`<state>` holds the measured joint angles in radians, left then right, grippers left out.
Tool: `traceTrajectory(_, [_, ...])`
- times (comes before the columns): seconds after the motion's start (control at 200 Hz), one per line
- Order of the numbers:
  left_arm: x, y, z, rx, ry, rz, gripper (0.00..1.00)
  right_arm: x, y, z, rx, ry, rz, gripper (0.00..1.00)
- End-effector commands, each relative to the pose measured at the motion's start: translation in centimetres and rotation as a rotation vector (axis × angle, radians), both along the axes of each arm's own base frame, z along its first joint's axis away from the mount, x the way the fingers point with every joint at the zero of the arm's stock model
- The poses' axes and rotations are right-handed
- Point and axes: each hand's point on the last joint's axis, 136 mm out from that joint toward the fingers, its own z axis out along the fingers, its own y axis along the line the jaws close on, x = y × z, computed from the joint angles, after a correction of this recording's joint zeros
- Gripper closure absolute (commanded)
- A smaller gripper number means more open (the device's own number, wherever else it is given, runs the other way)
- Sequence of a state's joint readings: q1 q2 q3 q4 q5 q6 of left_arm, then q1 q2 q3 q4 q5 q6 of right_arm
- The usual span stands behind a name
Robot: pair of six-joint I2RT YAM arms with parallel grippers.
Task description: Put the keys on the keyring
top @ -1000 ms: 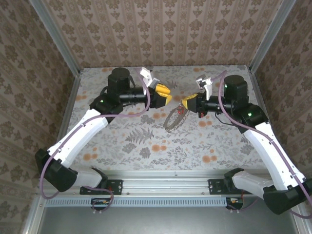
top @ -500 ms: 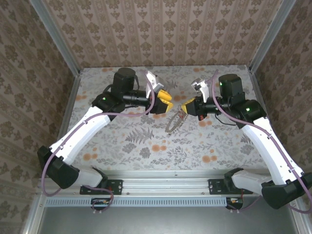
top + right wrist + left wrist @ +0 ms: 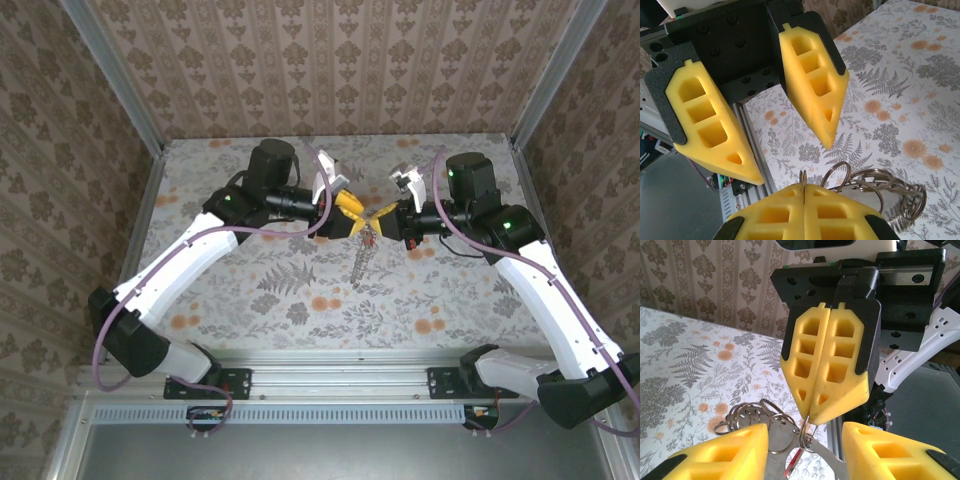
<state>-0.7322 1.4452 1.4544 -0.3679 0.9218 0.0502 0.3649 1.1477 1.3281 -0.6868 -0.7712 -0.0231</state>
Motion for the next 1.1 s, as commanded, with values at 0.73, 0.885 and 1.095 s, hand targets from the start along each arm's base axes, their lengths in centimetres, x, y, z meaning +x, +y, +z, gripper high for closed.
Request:
traceTrajectory(0.73, [-2.1, -0.7, 0.7, -0.051, 0.028, -0.143, 0.84, 0.2, 0.5, 1.5, 0.039, -0.048, 0.012, 1.0])
traceTrajectory(0.885, [-2.5, -0.7, 0.9, -0.062, 0.033, -0.16, 0.91, 0.5, 0.4, 1.4, 0.035, -0.049, 0.0, 1.0])
traceTrajectory(1.095, [-2.5, -0.6, 1.1, -0.069, 0.025, -0.161, 0.94, 0.8, 0.4, 1.6, 0.039, -0.054, -0.01, 1.0])
